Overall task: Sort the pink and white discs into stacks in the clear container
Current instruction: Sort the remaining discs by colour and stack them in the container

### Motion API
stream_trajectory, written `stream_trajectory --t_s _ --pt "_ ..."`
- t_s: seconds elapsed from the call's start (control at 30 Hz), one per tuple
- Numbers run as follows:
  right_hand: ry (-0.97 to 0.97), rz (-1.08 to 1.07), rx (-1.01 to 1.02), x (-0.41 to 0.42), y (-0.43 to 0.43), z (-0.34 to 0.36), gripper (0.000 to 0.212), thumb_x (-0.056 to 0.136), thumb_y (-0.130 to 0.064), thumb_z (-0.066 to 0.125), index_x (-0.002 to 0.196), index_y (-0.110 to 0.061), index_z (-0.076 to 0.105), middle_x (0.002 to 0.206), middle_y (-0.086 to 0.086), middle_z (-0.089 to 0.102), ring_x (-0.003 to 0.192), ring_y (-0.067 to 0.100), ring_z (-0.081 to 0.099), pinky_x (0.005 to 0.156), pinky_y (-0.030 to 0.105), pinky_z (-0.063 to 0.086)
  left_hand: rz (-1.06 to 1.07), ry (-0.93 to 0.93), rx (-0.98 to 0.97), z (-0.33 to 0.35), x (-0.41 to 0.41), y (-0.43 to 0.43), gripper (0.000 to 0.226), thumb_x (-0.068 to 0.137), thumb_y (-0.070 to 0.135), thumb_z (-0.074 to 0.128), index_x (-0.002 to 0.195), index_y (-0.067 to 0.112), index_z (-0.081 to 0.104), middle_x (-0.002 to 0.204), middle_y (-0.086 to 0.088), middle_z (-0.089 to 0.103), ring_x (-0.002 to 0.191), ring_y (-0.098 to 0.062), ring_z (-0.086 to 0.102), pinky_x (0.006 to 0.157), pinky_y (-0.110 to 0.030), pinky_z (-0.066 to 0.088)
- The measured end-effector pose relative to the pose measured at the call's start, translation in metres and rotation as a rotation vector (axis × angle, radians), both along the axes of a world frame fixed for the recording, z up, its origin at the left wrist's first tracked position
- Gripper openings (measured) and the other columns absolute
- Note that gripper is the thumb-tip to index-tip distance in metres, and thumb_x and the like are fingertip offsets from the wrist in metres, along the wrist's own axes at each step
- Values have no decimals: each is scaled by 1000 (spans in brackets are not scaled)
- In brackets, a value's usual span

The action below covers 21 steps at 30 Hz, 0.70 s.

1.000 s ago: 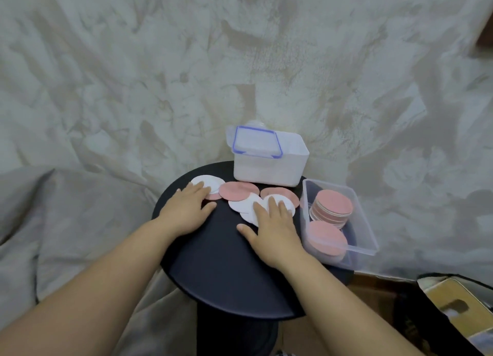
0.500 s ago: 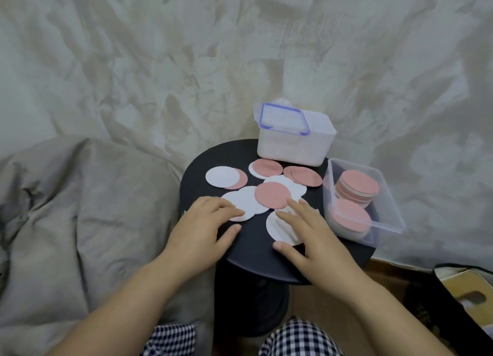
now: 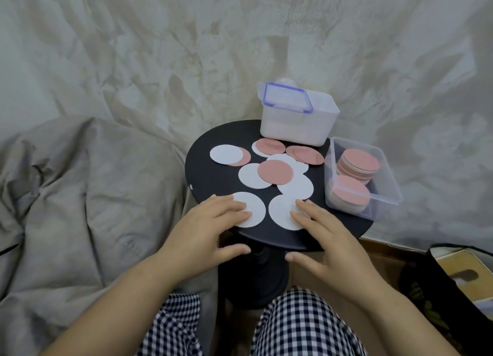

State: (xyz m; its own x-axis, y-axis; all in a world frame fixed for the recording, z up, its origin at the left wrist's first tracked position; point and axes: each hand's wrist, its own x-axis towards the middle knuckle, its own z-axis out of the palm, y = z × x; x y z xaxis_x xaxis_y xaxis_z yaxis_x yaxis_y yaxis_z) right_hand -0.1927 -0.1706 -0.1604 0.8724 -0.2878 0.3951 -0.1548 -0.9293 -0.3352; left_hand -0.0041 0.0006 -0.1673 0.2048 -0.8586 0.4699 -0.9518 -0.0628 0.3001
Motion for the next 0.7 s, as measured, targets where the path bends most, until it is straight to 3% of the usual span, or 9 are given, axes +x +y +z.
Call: stream_trajectory --t_s 0.1,0.2,0.37,0.5,0.7 --pt "-100 57 32 0 5 -1 44 77 -46 56 111 -20 67 122 -6 62 121 4 47 108 31 32 -31 22 -132 3 -2 4 27 82 33 57 101 18 68 101 3 68 96 -12 57 84 -29 46" --pt "-212 71 89 -4 13 2 28 80 -36 59 98 -19 72 107 -12 68 108 1 58 101 24 41 42 145 -257 17 -11 7 24 85 30 55 96 18 73 96 9 70 89 -4 61 80 -22 49" --pt "-351 -70 425 -4 25 26 4 85 -35 64 88 -37 66 86 -22 69 87 -2 63 76 11 47 213 623 -435 37 -38 -1 18 86 19 62 93 35 68 91 29 68 90 10 62 79 -6 44" --pt "-448 -139 696 8 33 37 8 73 -36 61 78 -32 66 79 -18 69 74 1 63 65 13 49 160 896 -437 38 -59 -9 23 87 8 61 88 29 70 88 21 72 86 4 65 75 -9 46" --pt "-410 -136 706 36 31 39 5 80 -21 68 80 -26 67 73 -16 67 67 -1 59 63 11 44 166 994 -455 36 -54 -13 18 84 7 64 87 24 71 87 12 73 83 -3 68 72 -14 50"
